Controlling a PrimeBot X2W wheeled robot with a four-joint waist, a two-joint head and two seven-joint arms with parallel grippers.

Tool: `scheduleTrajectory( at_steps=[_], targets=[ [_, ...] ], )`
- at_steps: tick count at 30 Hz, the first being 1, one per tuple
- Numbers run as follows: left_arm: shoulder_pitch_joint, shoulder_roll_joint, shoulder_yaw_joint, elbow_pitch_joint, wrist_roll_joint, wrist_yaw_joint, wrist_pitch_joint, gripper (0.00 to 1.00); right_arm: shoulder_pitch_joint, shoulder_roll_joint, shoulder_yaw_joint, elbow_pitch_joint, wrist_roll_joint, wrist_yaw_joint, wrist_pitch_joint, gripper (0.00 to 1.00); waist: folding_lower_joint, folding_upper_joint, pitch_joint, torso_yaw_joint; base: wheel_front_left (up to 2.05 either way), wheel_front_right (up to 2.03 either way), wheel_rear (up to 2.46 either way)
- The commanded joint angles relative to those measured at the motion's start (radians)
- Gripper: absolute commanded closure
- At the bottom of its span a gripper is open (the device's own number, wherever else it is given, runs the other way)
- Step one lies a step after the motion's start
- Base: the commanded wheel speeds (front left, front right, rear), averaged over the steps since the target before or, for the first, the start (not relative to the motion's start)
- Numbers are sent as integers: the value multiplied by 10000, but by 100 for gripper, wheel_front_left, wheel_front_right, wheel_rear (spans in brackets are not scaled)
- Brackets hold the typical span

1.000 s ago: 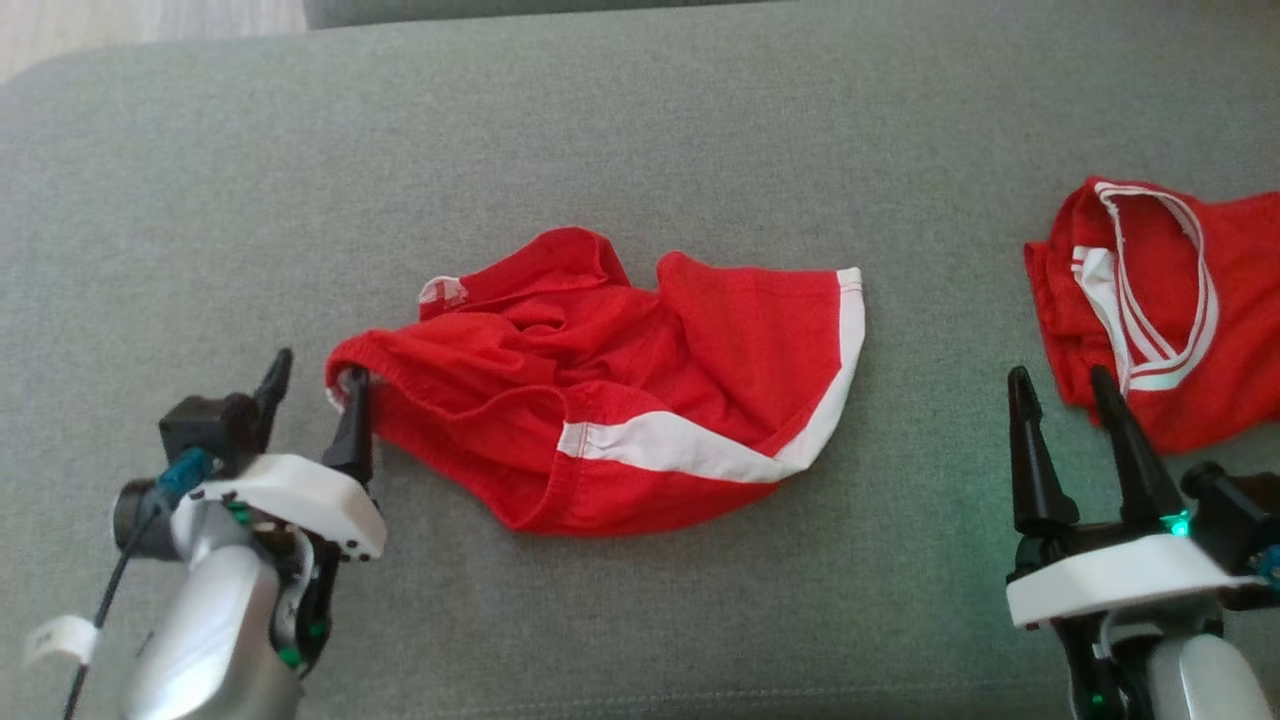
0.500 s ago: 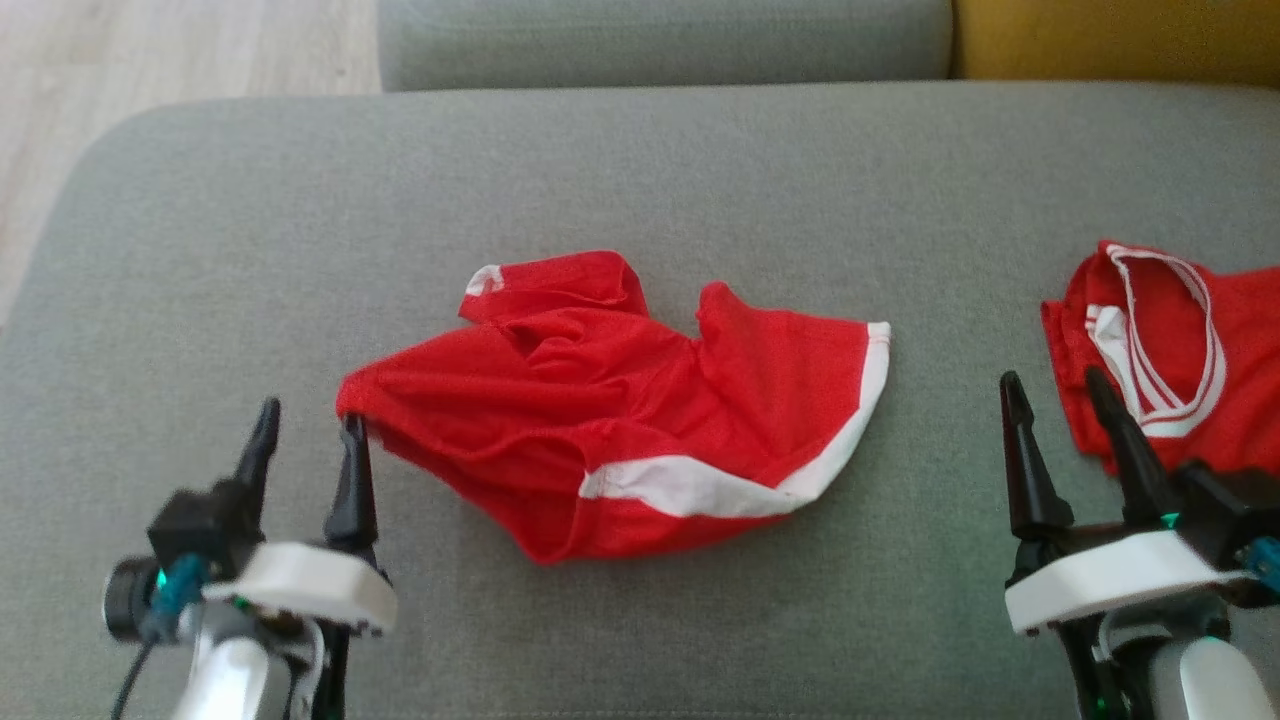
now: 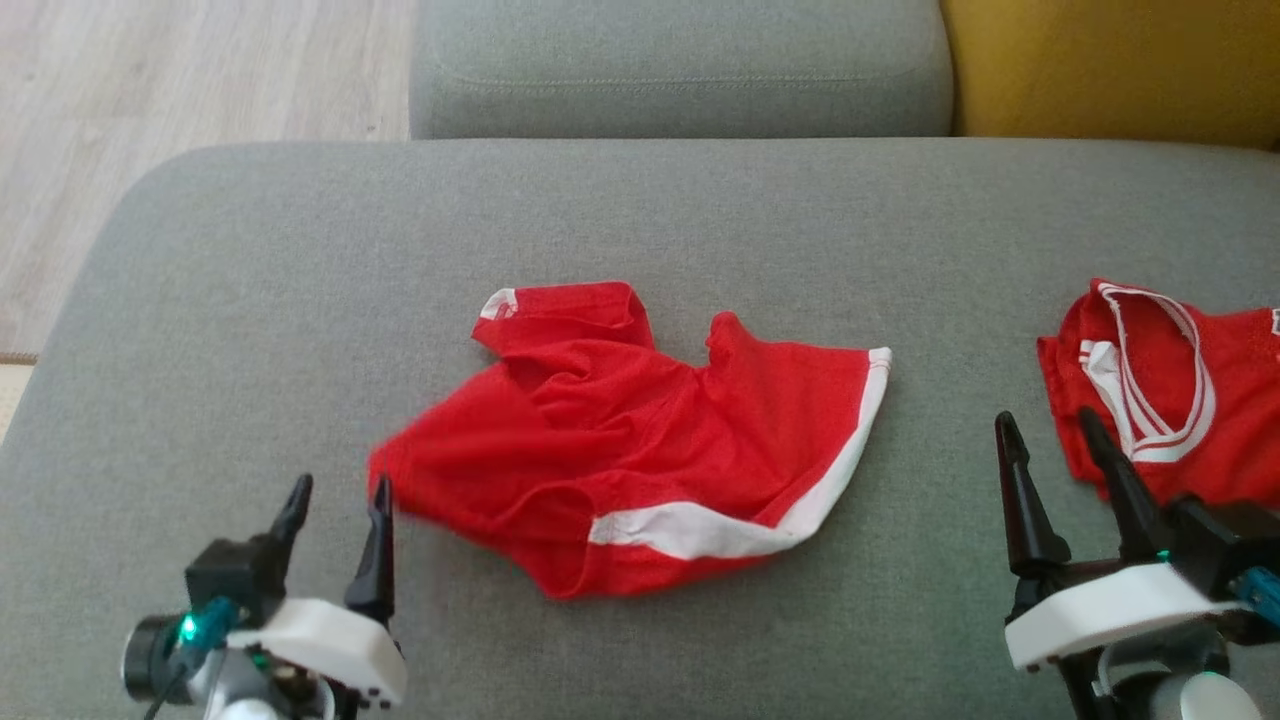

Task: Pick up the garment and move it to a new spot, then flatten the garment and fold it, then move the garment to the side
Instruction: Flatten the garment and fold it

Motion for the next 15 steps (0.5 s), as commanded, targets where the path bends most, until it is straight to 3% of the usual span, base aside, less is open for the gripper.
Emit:
scheduleTrajectory(
  at_steps=[1,15],
  targets=[
    [-186,208,261,-382,-45,-16,68,0,-176,-53,224,-400,79,67,32,0,0,0,-47,-5,0,0,0],
    [291,242,233,-1436,-134,193,-31,0,93,-53,157,-550,69,67,114,0,0,0,-353,58,0,0,0]
  ],
)
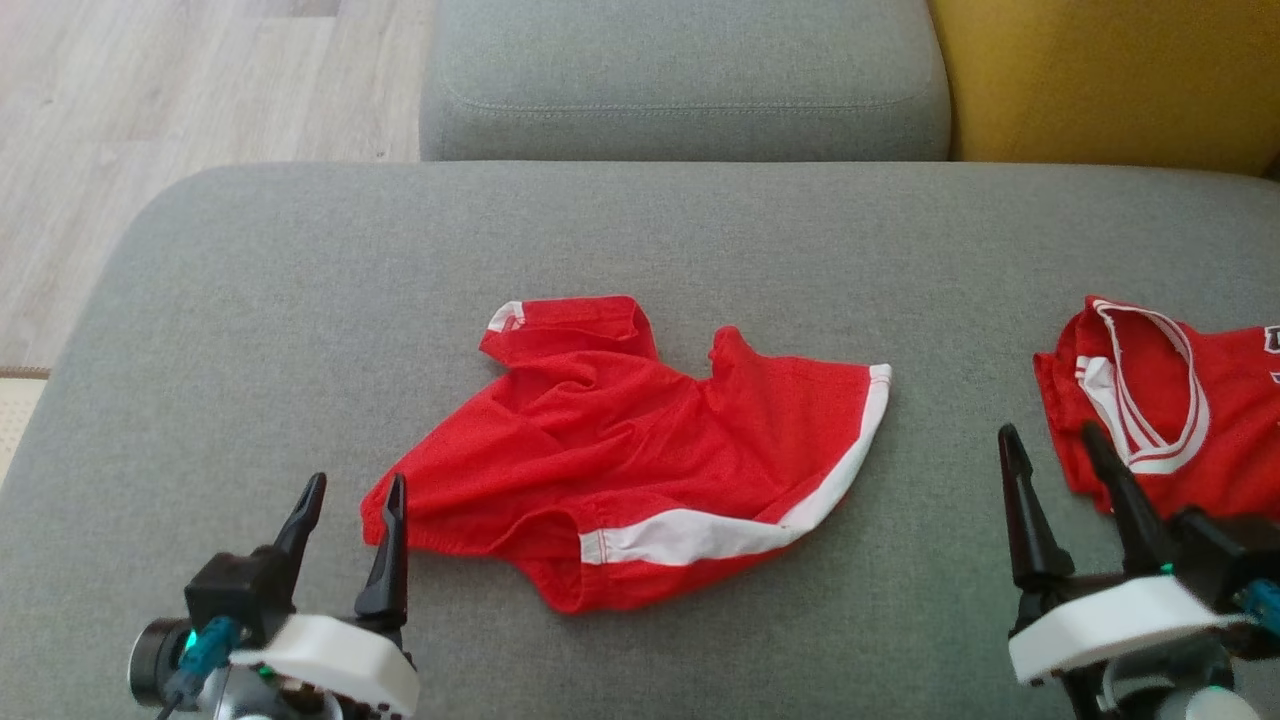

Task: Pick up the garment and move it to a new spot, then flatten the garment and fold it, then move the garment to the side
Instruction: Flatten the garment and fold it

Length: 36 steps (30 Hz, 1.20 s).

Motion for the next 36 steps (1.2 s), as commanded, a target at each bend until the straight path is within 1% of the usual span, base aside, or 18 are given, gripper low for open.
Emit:
scheduleTrajectory(
  at_steps=[1,13,24,26,28,32,36],
  targets=[
    [-233,147,398,-446,-65,87,-91,0,-122,-53,193,-391,6,67,42,0,0,0,-26,14,0,0,0],
    [-165,185,306,-816,-43,210,-83,0,-58,-53,244,-386,45,67,158,0,0,0,-52,33,0,0,0],
    [-266,217,175,-877,-22,196,-115,0,-53,-53,227,-396,15,67,195,0,0,0,-2,60,0,0,0],
    [-370,191,21,-888,-10,98,-42,0,-58,-53,213,-415,32,67,205,0,0,0,68,87,0,0,0],
    [-532,107,-242,-868,-33,-98,88,0,-70,-53,210,-419,51,67,219,0,0,0,158,112,0,0,0],
    [-949,-231,-1010,-663,-154,-676,492,0,-196,-53,263,-447,65,67,241,0,0,0,492,75,0,0,0],
    [-1215,-632,-1703,-69,-417,-1223,976,0,-373,-53,376,-394,62,67,237,0,0,0,759,-97,0,0,0]
  ],
)
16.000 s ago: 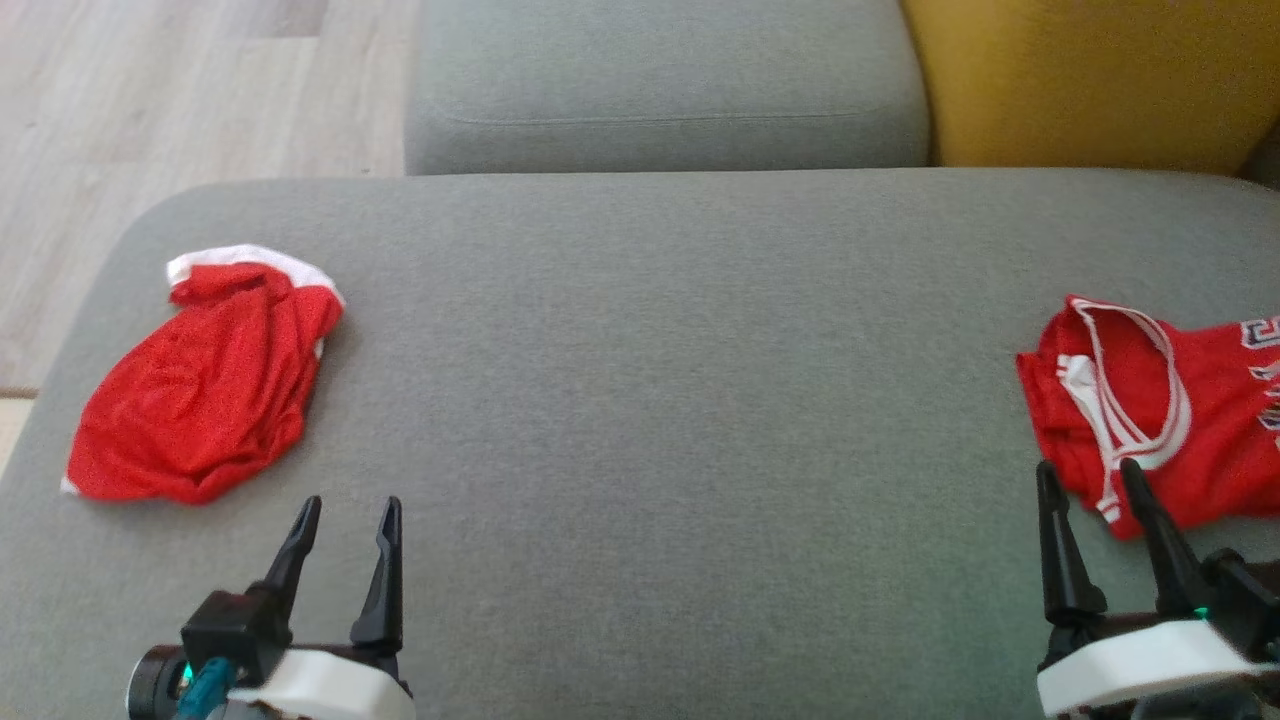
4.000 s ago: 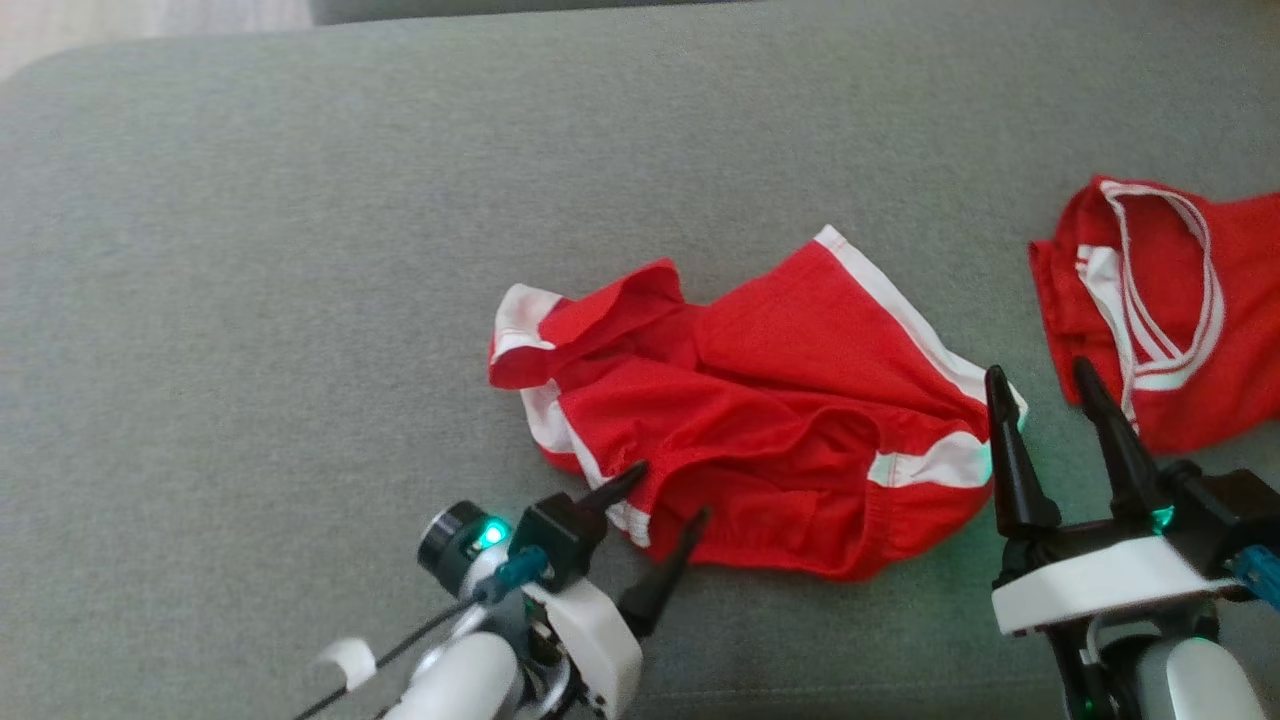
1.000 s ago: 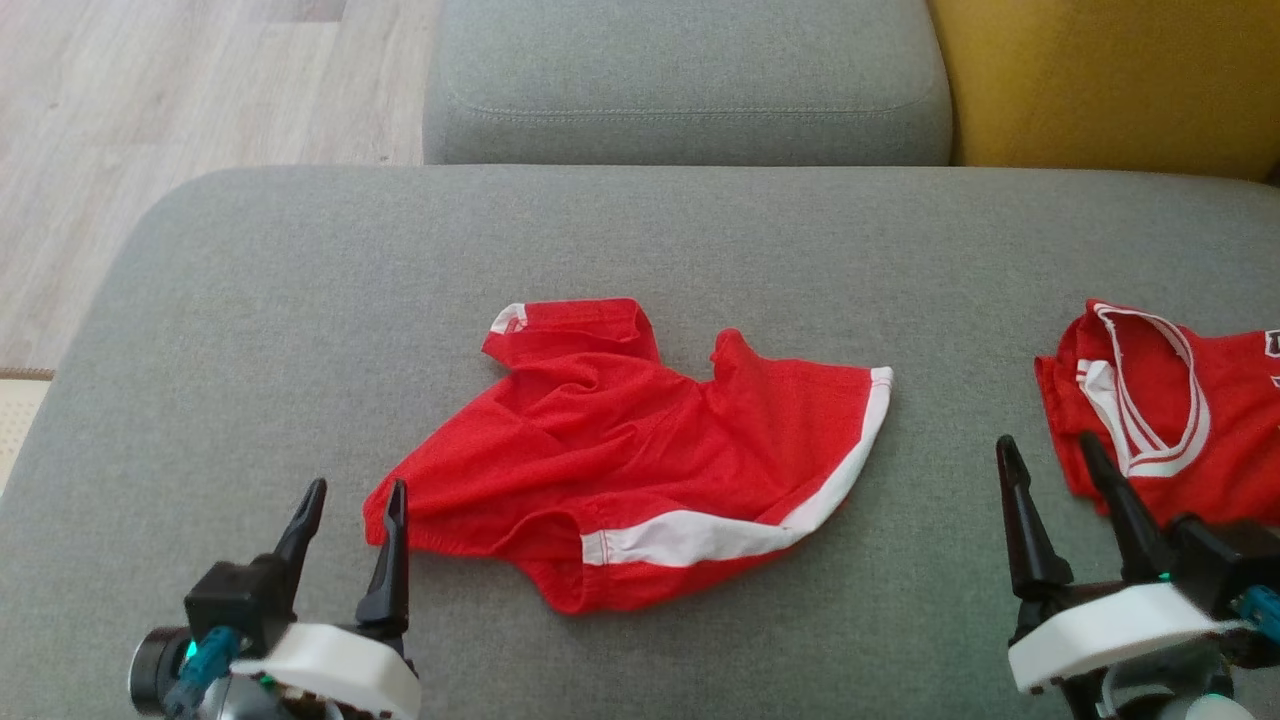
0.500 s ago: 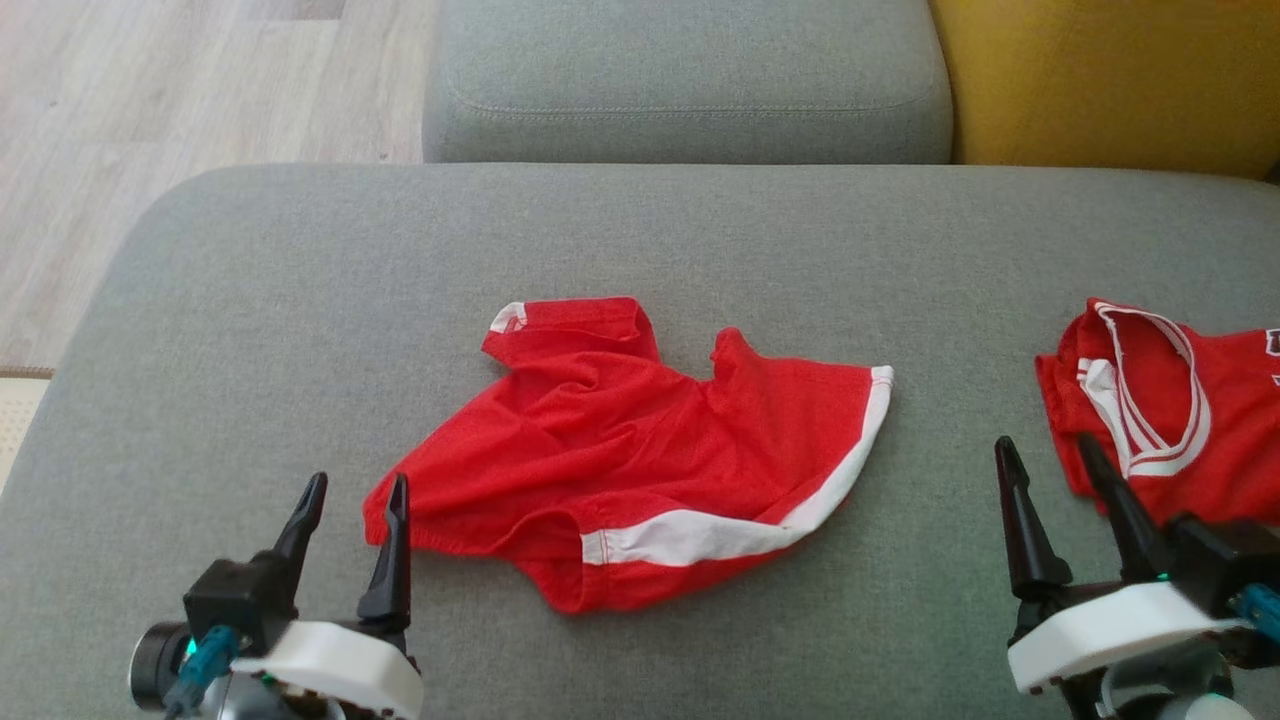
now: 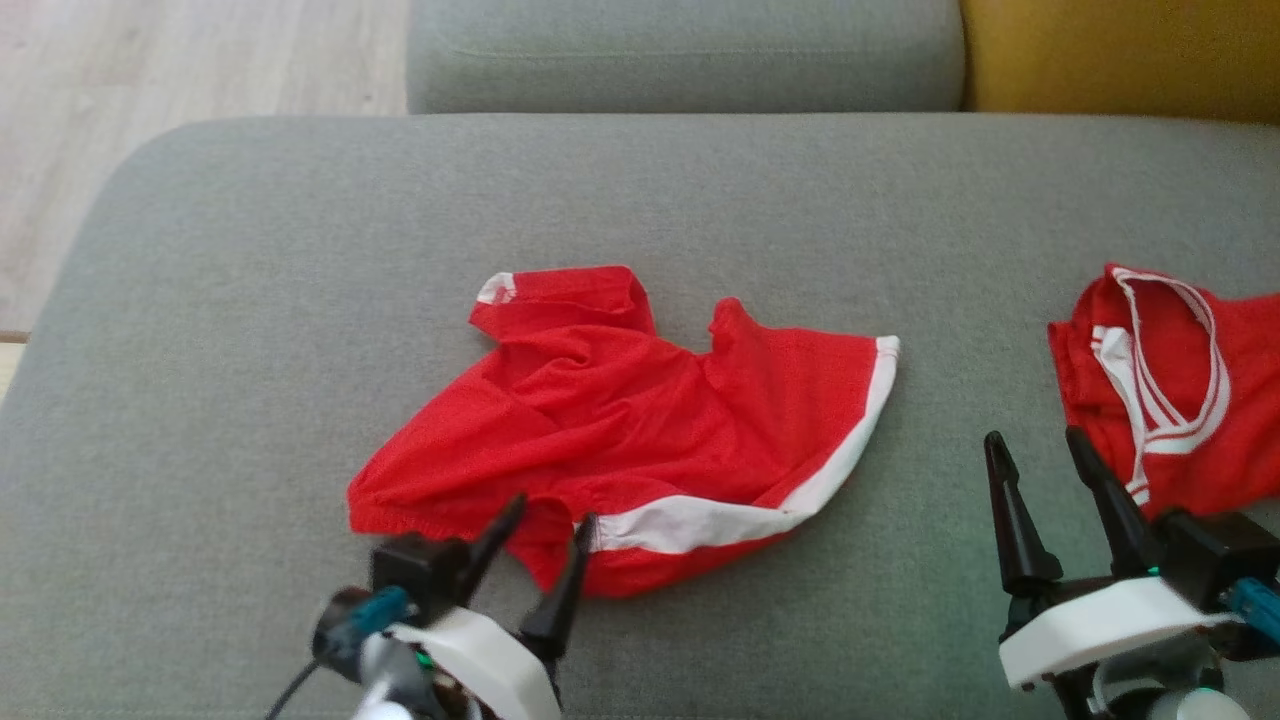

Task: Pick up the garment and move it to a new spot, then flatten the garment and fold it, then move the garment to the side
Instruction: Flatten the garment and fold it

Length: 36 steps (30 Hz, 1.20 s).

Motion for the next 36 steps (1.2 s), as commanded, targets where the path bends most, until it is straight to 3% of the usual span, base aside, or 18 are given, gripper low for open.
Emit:
scheduleTrajectory(
  at_steps=[1,9,10,11,12,22,30,36],
  targets=[
    [-445,-21,256,-145,-108,-57,56,0,-502,-56,258,-346,68,67,37,0,0,0,133,-130,0,0,0],
    [-943,-429,98,1272,-746,-604,204,0,-723,-56,208,-279,121,67,-9,0,0,0,753,-485,0,0,0],
    [-1008,-479,110,1393,-879,-702,203,26,-740,-56,186,-261,121,67,-8,0,0,0,812,-496,0,0,0],
    [-1086,-515,133,1492,-979,-772,172,82,-758,-56,161,-245,134,67,-17,0,0,0,862,-490,0,0,0],
    [-1168,-518,146,1575,-999,-809,119,100,-778,-56,148,-217,145,67,-26,0,0,0,898,-492,0,0,0],
    [-1683,-428,124,1886,-1100,-1022,-5,100,-2077,-56,220,856,12,67,77,0,0,0,1317,-196,0,0,0],
    [-2472,-573,-208,1892,-846,-1169,-310,100,-4524,-124,281,4401,-338,67,163,0,0,0,1821,513,0,0,0],
    [-2781,-673,-419,2045,-876,-1269,-479,100,-5519,-203,12,6630,-478,67,75,0,0,0,2021,829,0,0,0]
  ],
)
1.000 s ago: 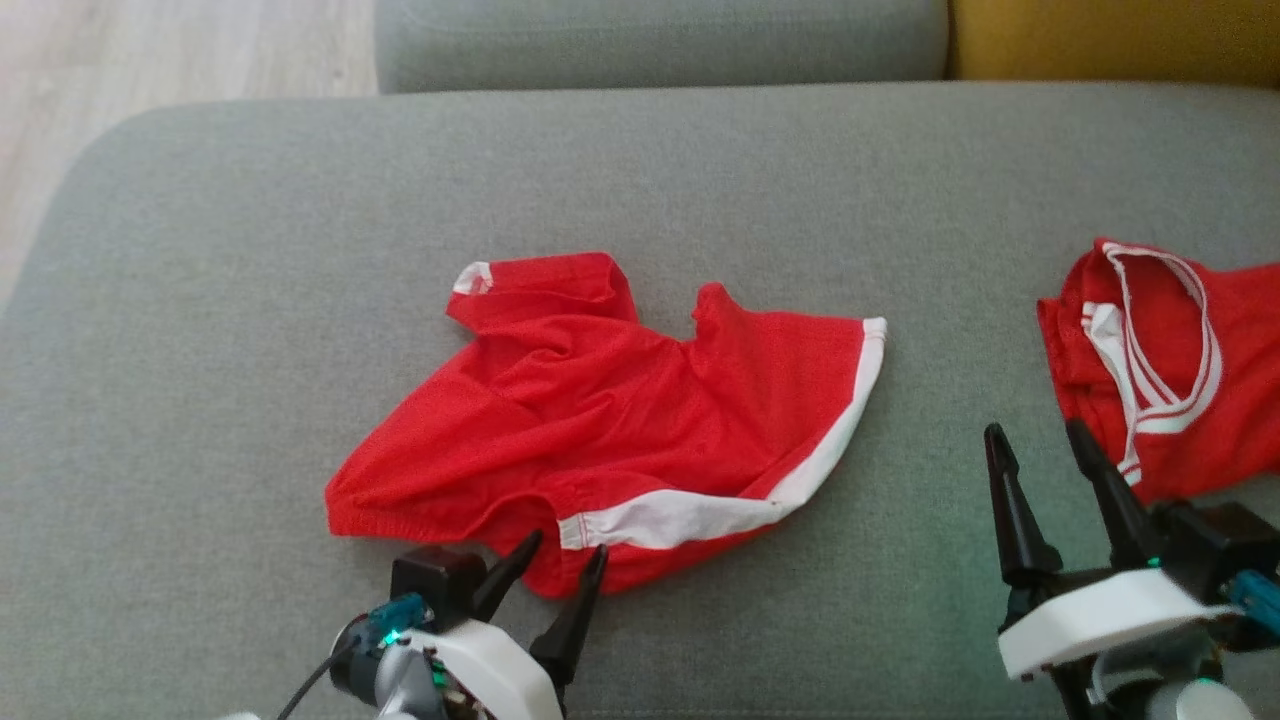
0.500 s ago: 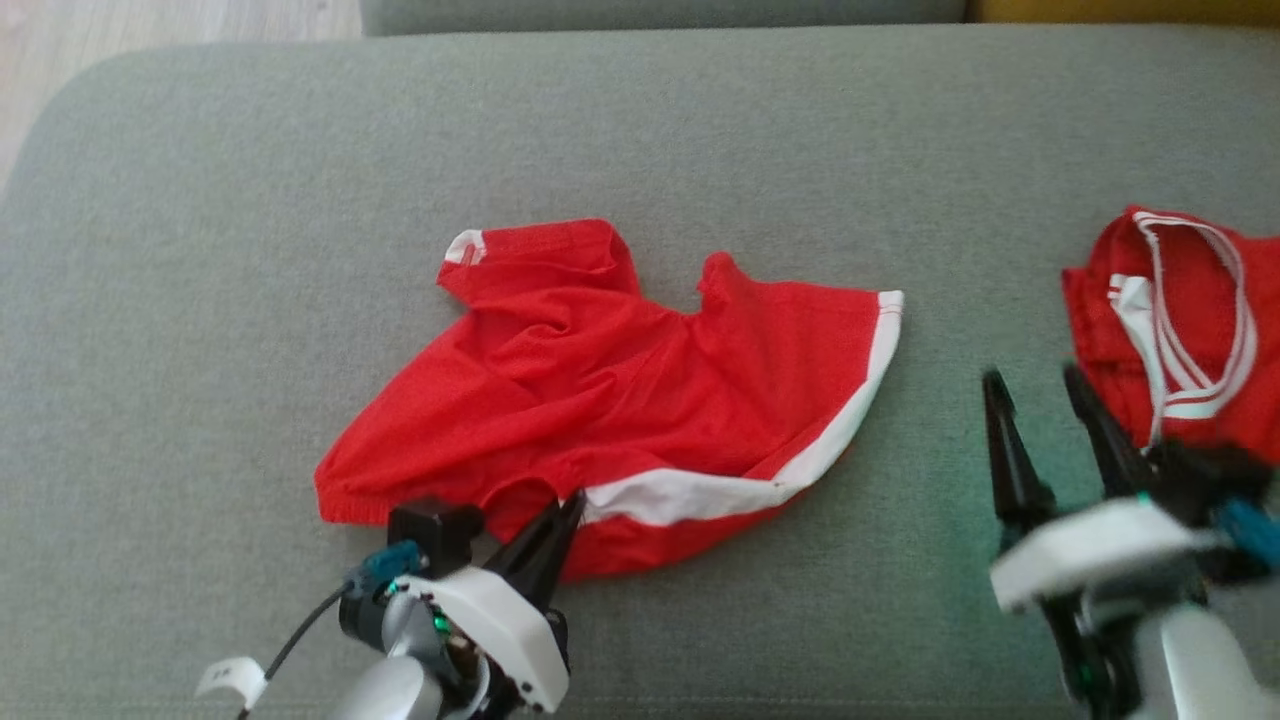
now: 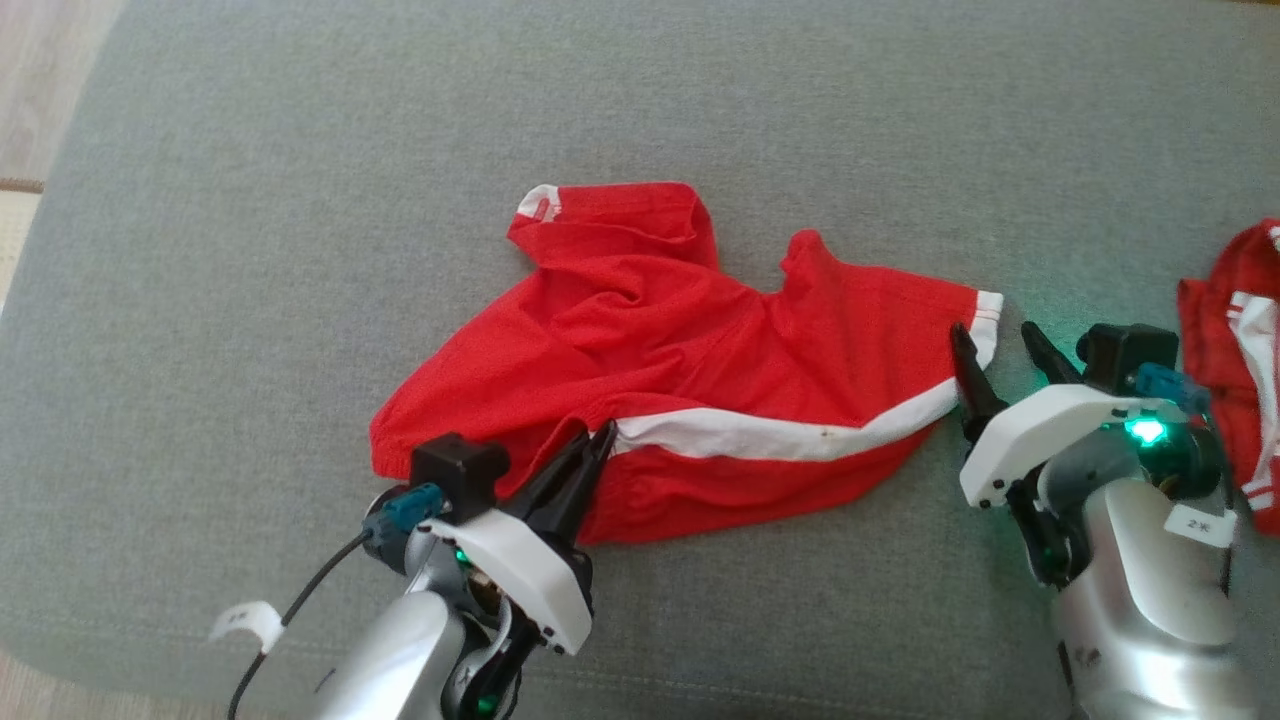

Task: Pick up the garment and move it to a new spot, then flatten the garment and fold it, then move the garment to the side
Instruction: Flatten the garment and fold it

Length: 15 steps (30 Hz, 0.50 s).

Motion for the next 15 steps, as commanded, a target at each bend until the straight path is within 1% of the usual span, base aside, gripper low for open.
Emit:
scheduleTrajectory(
  at_steps=[1,2,5,8,11,15],
  targets=[
    [-400,17,247,-248,14,-45,-137,100,-320,11,221,-124,-32,67,-137,67,-1,0,42,60,0,0,0],
    [-393,22,258,-225,6,-35,-184,100,-369,28,236,8,111,67,-232,100,-1,0,47,63,0,0,0],
    [-323,29,363,-200,-128,0,-307,100,-396,54,294,45,300,67,-697,100,-1,0,32,25,0,0,0],
    [-281,185,547,-427,-181,94,-441,100,-291,77,432,-394,598,67,-1138,100,-1,0,-56,-119,0,0,0],
    [-284,429,759,-961,-96,291,-588,100,-106,100,549,-1295,1049,67,-1414,100,-1,0,-217,-291,0,0,0],
    [-373,852,1137,-2034,114,649,-717,100,137,117,553,-3045,1497,67,-1467,100,-1,0,-539,-516,0,0,0]
  ],
)
